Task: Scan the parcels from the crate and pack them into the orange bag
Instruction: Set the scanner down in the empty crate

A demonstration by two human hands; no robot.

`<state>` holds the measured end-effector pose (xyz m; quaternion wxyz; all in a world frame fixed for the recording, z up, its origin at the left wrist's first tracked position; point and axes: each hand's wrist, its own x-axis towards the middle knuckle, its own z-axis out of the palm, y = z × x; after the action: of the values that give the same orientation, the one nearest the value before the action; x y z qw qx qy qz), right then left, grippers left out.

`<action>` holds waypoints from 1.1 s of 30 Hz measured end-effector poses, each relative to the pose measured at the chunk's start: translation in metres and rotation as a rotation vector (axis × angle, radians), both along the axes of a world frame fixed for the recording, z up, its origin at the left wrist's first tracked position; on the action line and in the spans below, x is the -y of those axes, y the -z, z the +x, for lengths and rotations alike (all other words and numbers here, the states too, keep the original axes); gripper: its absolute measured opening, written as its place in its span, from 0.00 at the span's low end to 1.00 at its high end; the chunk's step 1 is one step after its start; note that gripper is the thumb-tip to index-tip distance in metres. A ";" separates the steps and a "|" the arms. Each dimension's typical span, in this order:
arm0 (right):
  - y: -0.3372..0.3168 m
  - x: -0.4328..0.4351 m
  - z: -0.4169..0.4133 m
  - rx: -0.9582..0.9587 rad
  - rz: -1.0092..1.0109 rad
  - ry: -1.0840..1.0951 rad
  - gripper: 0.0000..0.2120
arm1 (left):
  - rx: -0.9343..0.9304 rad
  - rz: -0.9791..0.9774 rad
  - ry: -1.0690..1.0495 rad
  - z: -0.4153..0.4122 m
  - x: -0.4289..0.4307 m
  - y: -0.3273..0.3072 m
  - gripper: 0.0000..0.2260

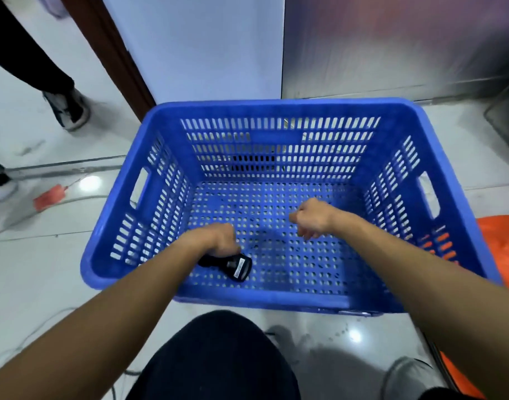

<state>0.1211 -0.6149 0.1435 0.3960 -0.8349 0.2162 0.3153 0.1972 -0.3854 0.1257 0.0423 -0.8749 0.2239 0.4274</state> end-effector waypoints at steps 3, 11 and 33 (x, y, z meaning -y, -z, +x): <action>0.012 -0.023 0.017 -0.039 0.023 -0.124 0.20 | 0.027 0.114 0.037 0.013 -0.013 0.011 0.12; 0.048 -0.089 0.063 -0.099 -0.054 -0.404 0.21 | 0.049 0.203 0.183 0.029 -0.024 0.042 0.17; -0.017 -0.098 0.050 0.104 0.318 0.094 0.20 | 0.138 -0.290 -0.599 0.027 -0.026 -0.045 0.07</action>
<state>0.1708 -0.5172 0.1608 0.5479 -0.7661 0.1814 0.2829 0.2242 -0.3589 0.1702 -0.1949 -0.9255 0.0121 0.3244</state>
